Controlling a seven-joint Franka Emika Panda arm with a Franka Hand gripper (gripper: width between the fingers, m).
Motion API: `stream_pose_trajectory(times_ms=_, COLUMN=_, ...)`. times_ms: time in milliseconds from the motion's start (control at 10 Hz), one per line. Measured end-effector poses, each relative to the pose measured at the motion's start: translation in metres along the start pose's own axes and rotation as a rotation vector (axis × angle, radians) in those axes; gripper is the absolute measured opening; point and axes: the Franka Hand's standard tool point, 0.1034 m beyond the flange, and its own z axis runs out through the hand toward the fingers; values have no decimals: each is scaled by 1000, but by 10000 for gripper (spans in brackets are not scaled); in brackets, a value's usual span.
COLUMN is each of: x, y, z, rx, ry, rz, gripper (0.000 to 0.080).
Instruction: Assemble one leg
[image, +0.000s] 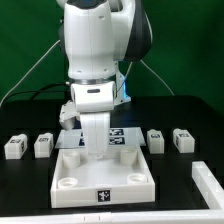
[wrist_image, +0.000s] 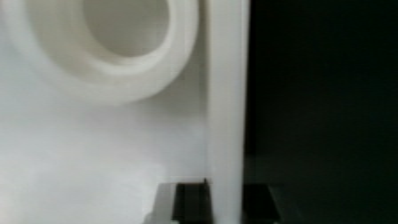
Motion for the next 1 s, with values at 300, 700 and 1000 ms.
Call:
stream_pose_trajectory(times_ms=300, x=0, y=0, z=0, rx=0, ry=0, rz=0, gripper=59)
stream_pose_trajectory(times_ms=700, x=33, y=39, z=-4, rx=-9, ry=12, rz=2, gripper=60)
stream_pose_trajectory(times_ms=1000, x=73, y=70, z=-3, rx=-13, ry=30, rz=8, gripper=60)
